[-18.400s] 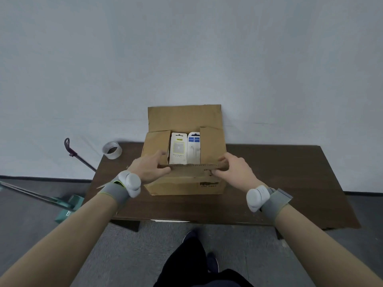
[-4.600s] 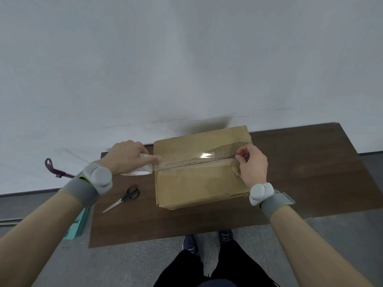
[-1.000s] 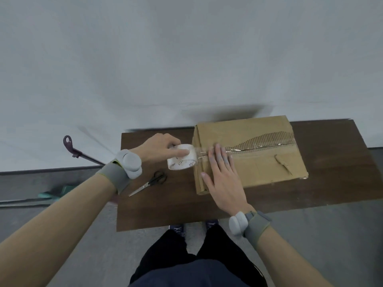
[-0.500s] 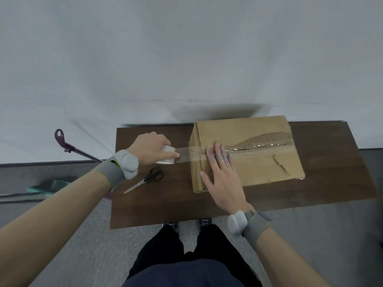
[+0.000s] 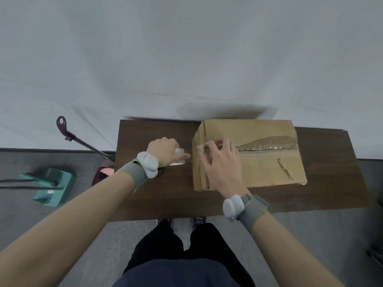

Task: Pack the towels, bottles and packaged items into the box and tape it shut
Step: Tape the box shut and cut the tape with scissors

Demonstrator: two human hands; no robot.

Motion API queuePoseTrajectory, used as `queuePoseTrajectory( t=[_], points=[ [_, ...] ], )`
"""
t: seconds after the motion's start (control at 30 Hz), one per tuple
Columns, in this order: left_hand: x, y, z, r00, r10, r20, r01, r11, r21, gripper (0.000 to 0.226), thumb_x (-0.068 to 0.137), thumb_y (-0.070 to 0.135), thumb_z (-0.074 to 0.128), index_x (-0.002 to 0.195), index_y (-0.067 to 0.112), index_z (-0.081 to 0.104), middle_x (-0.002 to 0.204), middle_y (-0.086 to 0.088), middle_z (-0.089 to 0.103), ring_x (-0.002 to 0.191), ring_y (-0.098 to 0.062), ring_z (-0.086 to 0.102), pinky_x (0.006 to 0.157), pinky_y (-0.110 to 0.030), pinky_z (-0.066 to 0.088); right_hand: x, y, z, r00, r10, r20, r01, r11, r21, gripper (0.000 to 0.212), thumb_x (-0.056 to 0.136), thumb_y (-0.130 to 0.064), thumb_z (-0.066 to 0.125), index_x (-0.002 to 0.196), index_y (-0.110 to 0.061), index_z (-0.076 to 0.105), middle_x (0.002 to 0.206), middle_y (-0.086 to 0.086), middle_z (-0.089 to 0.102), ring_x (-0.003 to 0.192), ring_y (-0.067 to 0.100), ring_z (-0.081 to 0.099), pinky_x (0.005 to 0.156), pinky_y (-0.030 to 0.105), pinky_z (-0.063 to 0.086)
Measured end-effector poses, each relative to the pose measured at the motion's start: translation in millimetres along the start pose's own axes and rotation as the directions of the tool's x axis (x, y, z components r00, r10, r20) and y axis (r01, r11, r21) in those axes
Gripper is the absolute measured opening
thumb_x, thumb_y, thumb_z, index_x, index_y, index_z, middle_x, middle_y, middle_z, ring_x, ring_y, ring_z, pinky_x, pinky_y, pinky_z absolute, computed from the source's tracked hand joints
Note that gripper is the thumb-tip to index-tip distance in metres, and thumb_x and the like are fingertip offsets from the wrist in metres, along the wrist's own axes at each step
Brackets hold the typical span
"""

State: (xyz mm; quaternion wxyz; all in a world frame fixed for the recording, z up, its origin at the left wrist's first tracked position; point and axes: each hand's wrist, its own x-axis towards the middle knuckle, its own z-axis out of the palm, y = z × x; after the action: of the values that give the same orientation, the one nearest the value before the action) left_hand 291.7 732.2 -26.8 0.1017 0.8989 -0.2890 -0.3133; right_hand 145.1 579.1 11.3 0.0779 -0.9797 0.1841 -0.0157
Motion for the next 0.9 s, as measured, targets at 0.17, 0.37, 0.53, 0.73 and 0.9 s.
queuePoseTrajectory(
  t=[0.17, 0.37, 0.53, 0.73, 0.9],
  points=[
    [6.1, 10.3, 4.5, 0.999, -0.009, -0.036, 0.011, 0.999, 0.049, 0.058, 0.083, 0.078, 0.053, 0.106, 0.027, 0.069, 0.092, -0.002, 0.067, 0.086, -0.027, 0.066, 0.072, -0.033, 0.048, 25.6, -19.2, 6.8, 0.972, 0.223, 0.066, -0.23, 0.964, 0.13, 0.023, 0.099, -0.044, 0.062, 0.101, -0.025, 0.05, 0.108, 0.003, 0.048, 0.101, 0.023, 0.048, 0.089, 0.042, 0.049],
    [4.2, -13.6, 9.2, 0.991, 0.033, 0.13, -0.013, 0.988, -0.156, 0.068, 0.084, 0.083, 0.046, 0.079, 0.017, 0.065, 0.074, -0.001, 0.064, 0.071, -0.022, 0.062, 0.069, -0.034, 0.048, 25.1, -22.0, 14.0, 0.977, 0.208, 0.037, -0.211, 0.974, 0.085, 0.021, 0.096, -0.036, 0.065, 0.098, -0.022, 0.05, 0.107, 0.004, 0.047, 0.1, 0.025, 0.047, 0.089, 0.043, 0.046],
    [3.7, -40.7, 18.5, 0.96, 0.182, 0.213, -0.084, 0.911, -0.403, 0.041, 0.097, 0.053, 0.054, 0.085, 0.015, 0.064, 0.083, -0.008, 0.062, 0.08, -0.025, 0.057, 0.074, -0.038, 0.041, 26.5, -23.3, 15.3, 0.973, 0.224, 0.047, -0.228, 0.971, 0.078, 0.02, 0.096, -0.037, 0.063, 0.097, -0.021, 0.05, 0.107, 0.004, 0.047, 0.099, 0.024, 0.047, 0.091, 0.044, 0.046],
    [13.4, -59.4, 21.6, 0.942, 0.259, 0.213, -0.134, 0.873, -0.469, 0.029, 0.099, 0.053, 0.053, 0.086, 0.03, 0.066, 0.079, 0.009, 0.058, 0.077, -0.012, 0.054, 0.074, -0.031, 0.039, 26.1, -22.3, 16.3, 0.977, 0.211, 0.034, -0.214, 0.973, 0.088, 0.022, 0.097, -0.038, 0.064, 0.097, -0.021, 0.049, 0.106, 0.004, 0.046, 0.099, 0.024, 0.045, 0.091, 0.045, 0.046],
    [15.8, -61.5, 24.2, 0.969, 0.24, 0.06, -0.184, 0.86, -0.477, 0.056, 0.098, 0.06, 0.05, 0.064, 0.015, 0.043, 0.062, 0.003, 0.042, 0.057, -0.012, 0.039, 0.062, -0.032, 0.032, 24.9, -19.2, 18.3, 0.979, 0.203, 0.019, -0.203, 0.973, 0.111, 0.025, 0.096, -0.04, 0.065, 0.096, -0.022, 0.048, 0.106, 0.003, 0.045, 0.098, 0.024, 0.045, 0.09, 0.046, 0.046]
  ],
)
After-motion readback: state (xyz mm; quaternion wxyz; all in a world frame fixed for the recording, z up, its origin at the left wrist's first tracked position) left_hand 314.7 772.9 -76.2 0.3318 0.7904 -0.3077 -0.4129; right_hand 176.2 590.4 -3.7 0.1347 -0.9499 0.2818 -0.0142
